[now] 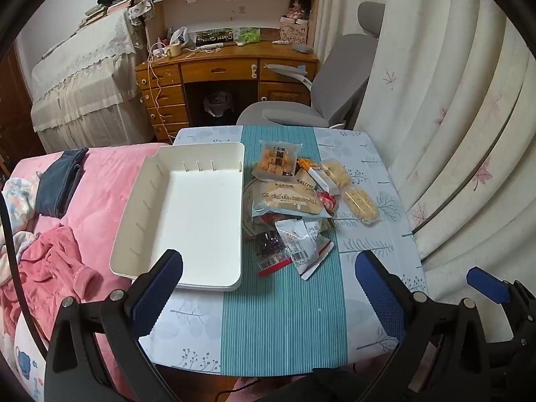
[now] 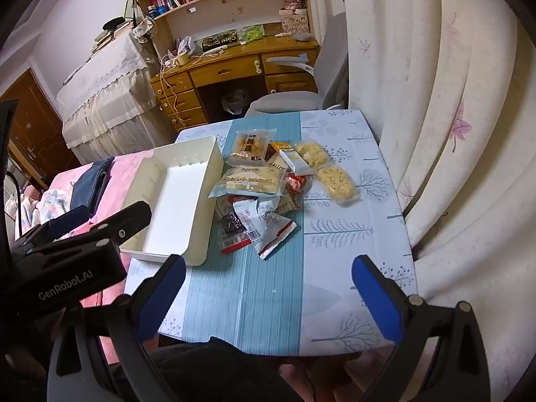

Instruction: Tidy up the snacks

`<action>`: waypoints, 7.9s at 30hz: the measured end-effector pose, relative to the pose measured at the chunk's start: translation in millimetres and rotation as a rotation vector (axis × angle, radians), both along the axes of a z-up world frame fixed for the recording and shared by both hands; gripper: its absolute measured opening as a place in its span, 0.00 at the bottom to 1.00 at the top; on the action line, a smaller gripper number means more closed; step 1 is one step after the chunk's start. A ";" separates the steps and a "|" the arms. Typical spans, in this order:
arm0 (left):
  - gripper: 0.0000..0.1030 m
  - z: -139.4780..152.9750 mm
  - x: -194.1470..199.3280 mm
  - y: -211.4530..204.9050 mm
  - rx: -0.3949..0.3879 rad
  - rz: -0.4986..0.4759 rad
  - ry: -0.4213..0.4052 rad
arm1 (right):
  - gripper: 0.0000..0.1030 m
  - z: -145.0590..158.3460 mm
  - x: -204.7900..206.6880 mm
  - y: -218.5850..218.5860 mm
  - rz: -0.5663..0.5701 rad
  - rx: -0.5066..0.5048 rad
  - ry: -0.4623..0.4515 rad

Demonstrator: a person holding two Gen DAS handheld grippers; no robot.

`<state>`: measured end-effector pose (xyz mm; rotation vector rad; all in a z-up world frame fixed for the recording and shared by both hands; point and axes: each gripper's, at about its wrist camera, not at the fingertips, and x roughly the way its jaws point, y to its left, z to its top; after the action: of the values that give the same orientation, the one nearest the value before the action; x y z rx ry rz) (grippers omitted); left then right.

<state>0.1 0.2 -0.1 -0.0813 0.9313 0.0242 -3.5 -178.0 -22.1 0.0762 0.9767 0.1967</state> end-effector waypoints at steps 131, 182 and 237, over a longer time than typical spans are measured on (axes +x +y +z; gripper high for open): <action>0.54 -252.6 178.3 -54.0 -0.188 0.417 0.643 | 0.54 -233.8 246.5 -68.1 0.373 -0.222 0.051; 0.54 -23.1 94.7 131.7 -0.304 0.034 0.202 | 0.46 -70.4 90.4 117.2 0.371 0.090 -0.139; 0.80 -106.4 179.0 20.9 0.119 -0.607 0.327 | 0.60 -164.9 74.1 87.8 -0.019 0.025 0.003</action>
<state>179.1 21.1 -106.5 0.3265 1.2470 -0.4814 70.6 -90.2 -187.1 0.1090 0.9766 0.1917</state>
